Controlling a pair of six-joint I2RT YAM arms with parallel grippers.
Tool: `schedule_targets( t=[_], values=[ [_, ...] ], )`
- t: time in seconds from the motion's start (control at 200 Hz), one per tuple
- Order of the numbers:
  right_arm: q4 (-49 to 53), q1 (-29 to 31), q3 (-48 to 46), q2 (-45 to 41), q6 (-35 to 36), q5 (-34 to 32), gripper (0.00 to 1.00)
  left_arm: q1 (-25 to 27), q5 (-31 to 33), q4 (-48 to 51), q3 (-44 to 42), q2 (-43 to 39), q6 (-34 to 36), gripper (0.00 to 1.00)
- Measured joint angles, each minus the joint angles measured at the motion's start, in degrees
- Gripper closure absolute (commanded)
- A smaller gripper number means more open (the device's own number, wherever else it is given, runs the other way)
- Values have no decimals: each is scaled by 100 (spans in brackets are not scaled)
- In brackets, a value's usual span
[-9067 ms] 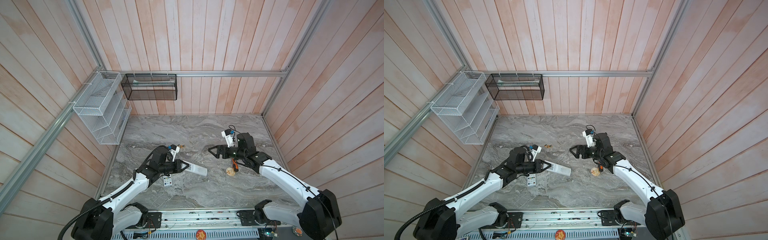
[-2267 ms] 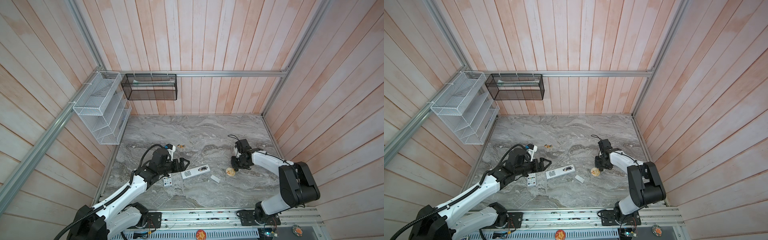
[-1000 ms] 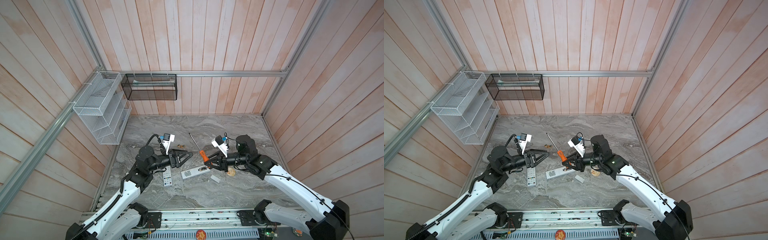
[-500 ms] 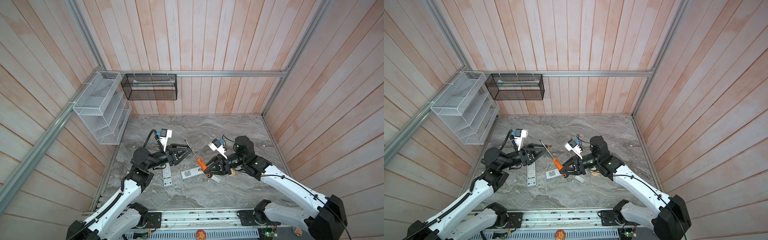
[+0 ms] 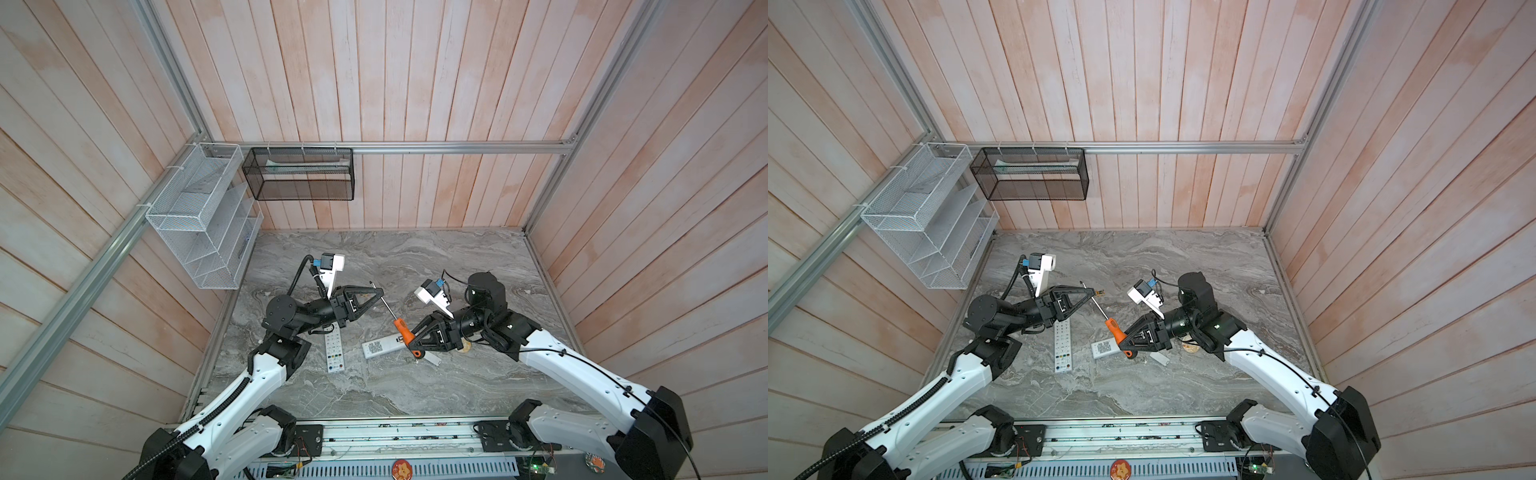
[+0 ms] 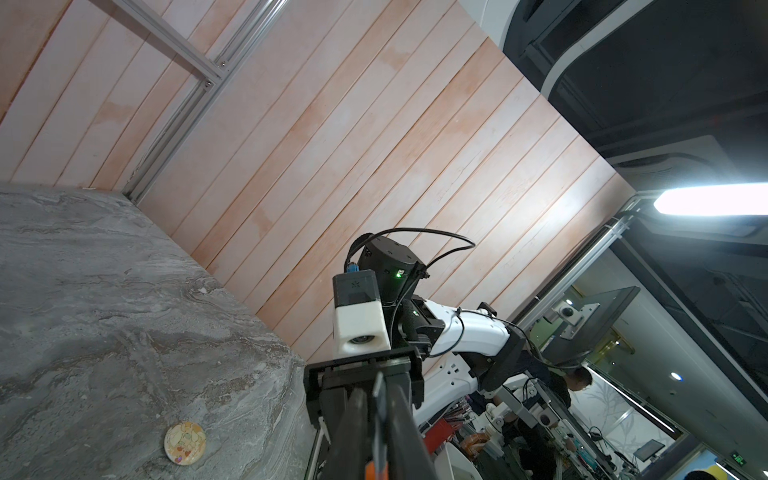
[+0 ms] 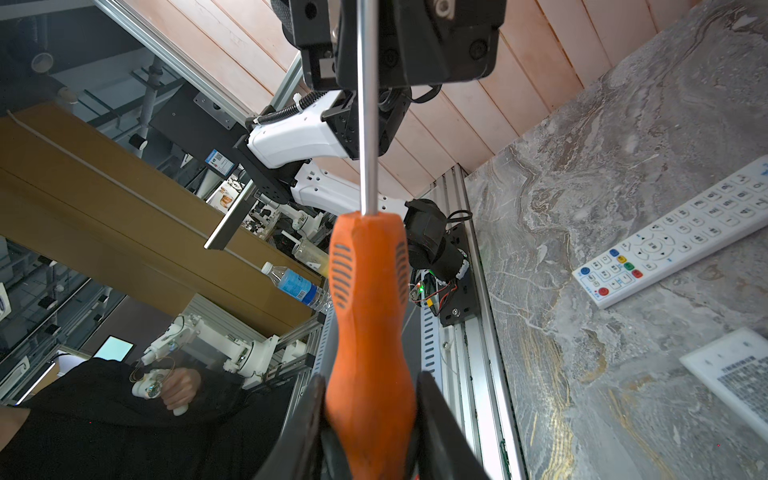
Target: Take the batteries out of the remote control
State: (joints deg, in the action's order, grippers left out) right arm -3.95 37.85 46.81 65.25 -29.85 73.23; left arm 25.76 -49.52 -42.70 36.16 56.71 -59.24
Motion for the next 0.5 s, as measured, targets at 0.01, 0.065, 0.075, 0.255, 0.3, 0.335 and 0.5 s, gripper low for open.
schedule_targets(
  t=[0.01, 0.065, 0.075, 0.255, 0.3, 0.335, 0.5],
  values=[
    [-2, 0, 0, 9, 2, 2, 99, 0, 0, 9, 0, 0, -7, 98],
    [-24, 0, 0, 48, 28, 22, 99, 0, -7, -7, 0, 4, -20, 100],
    [-24, 0, 0, 55, 26, 26, 99, 0, -7, 0, 0, 7, -15, 100],
    [-4, 0, 7, 103, 116, 26, 91, -11, 4, 79, 0, 11, 7, 100],
    [42, 0, 7, 105, 149, 4, 78, -11, 24, 129, 0, 11, 11, 100],
    [101, -11, 15, 107, 190, -33, 66, -15, 55, 195, 0, 11, 13, 100],
    [376, -352, 74, 13, 382, -658, 20, -46, 496, 879, 105, 13, 72, 100]
  ],
)
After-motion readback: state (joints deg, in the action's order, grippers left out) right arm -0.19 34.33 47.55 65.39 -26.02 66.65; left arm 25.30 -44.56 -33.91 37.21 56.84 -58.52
